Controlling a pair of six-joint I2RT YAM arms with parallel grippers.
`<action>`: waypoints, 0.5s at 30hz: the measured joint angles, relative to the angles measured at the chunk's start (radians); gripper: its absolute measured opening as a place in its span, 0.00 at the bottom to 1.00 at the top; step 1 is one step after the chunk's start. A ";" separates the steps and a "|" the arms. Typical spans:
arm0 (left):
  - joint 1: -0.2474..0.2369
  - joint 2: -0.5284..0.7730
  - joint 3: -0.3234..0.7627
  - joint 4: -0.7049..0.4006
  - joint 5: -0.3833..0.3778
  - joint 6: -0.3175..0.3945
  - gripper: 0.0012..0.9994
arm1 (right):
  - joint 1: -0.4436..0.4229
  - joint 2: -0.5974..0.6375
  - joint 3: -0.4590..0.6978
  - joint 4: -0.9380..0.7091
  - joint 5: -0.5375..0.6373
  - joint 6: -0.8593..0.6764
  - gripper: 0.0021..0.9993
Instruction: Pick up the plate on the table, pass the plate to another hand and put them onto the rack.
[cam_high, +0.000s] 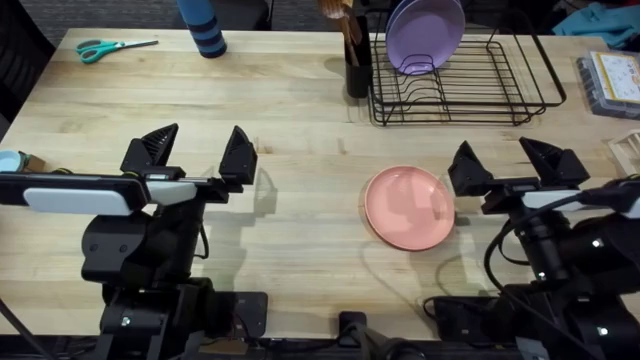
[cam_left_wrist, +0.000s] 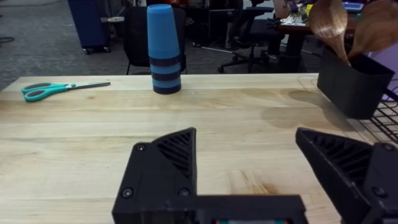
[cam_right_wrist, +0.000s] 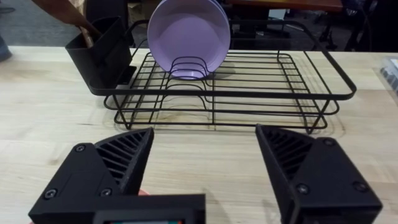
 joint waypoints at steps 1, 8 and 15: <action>0.000 0.000 0.000 0.000 0.000 0.000 0.99 | 0.000 0.000 0.000 0.000 0.000 0.000 1.00; 0.000 0.000 0.000 0.000 0.000 0.000 0.99 | 0.000 0.000 0.001 -0.005 0.000 0.000 1.00; 0.000 0.000 0.000 0.000 0.000 0.000 0.99 | 0.000 0.000 0.001 -0.006 0.000 0.017 1.00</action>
